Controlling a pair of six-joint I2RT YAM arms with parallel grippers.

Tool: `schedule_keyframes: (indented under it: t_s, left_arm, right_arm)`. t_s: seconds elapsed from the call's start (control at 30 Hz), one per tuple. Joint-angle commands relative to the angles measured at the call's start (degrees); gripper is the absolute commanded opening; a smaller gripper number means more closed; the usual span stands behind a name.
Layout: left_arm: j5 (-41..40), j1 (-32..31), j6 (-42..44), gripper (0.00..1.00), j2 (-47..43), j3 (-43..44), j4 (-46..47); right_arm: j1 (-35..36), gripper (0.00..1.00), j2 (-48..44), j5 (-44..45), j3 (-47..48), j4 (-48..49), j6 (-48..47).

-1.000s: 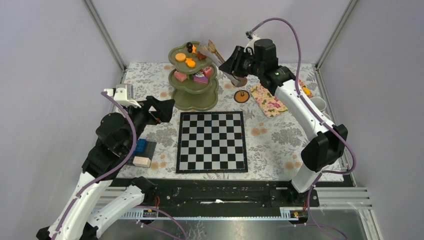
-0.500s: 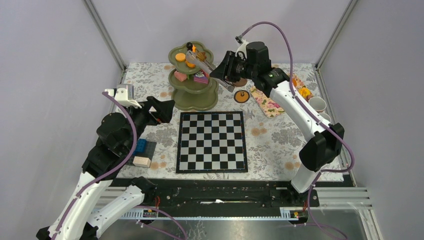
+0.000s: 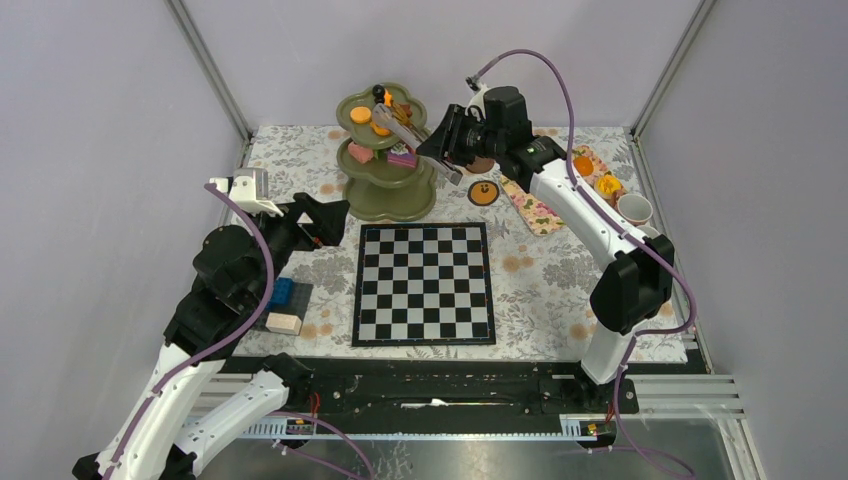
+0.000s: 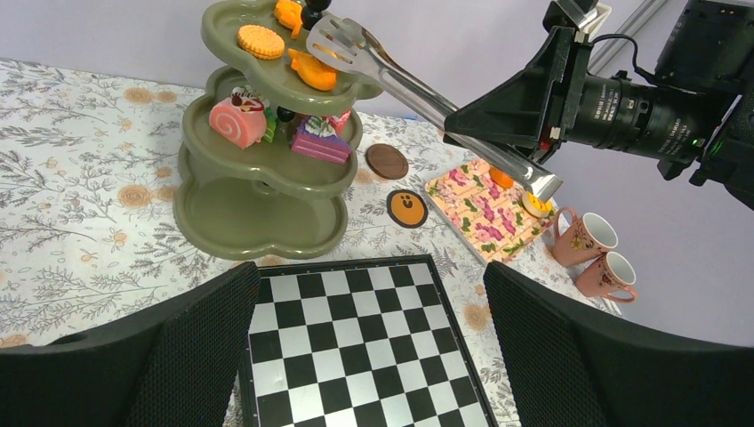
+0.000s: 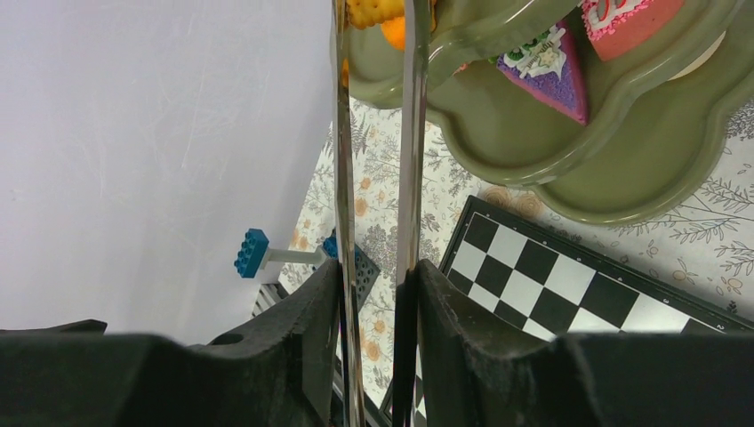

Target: Serve the afternoon tea

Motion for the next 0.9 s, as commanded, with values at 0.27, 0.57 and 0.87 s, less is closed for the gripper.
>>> schedule_keyframes:
  t_s: [0.27,0.57,0.87]
  left_arm:
    - [-1.5,-0.2,1.7,0.99,-1.0,1.9,0.6]
    - [-1.3,-0.1,1.4,0.99,-0.6,1.8,0.5]
    - [-1.1,-0.2,1.2,0.99,-0.2,2.0,0.7]
  right_arm:
    - [-0.5,0.3,0.5,4.0,2.2,2.4,-0.8]
    - [-0.5,0.32,1.4,7.1,4.3,-0.7,-3.7]
    - [-0.5,0.37,2.4,7.9,6.0,-2.3,-5.2]
